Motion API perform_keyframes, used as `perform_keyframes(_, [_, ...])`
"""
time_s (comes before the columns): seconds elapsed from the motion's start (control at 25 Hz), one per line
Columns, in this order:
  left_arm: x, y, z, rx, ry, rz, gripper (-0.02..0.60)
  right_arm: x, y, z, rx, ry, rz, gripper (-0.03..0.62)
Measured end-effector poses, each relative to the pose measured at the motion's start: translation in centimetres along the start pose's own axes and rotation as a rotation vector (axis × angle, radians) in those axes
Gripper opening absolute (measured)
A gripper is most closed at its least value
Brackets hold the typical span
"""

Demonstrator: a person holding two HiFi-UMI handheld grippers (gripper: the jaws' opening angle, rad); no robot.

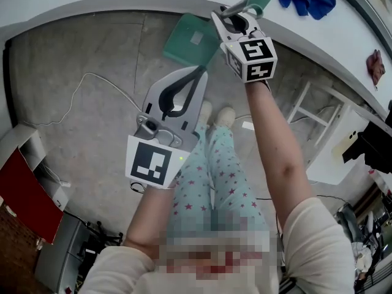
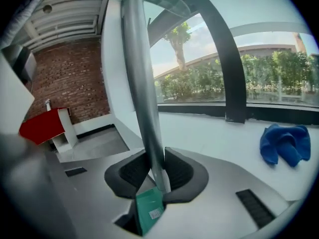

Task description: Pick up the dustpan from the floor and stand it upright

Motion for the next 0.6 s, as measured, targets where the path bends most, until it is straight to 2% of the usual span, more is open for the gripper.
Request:
perform_keyframes(0.16, [-0.4,-0.2,0.9,-0.007,-0.014,-0.003,0.019,-0.2,0.0,0.9,0.03,0.102,-0.039,0.101])
perform_keyframes(0.36, [-0.4,-0.7,1.4,0.005,-0.017,-0.011,0.02,-0.7,0.8,3.0,0.07,0.113,-0.071,0.1])
perform_keyframes(0.6, [0.0,-0.2,1.7,0.009,-0.024,-0.011,0.02,2.3,1.5,5.9,0.079,0.178,-0.162,0.101])
Point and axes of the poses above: the fingertips, and each gripper's own axes: z forward along the fingers, x to its left, y out of its top, the point moved 6 cm from there along -z, backward along the fingers, and after that the axes turned 3 degrees about -z, right-handed, at the moved point
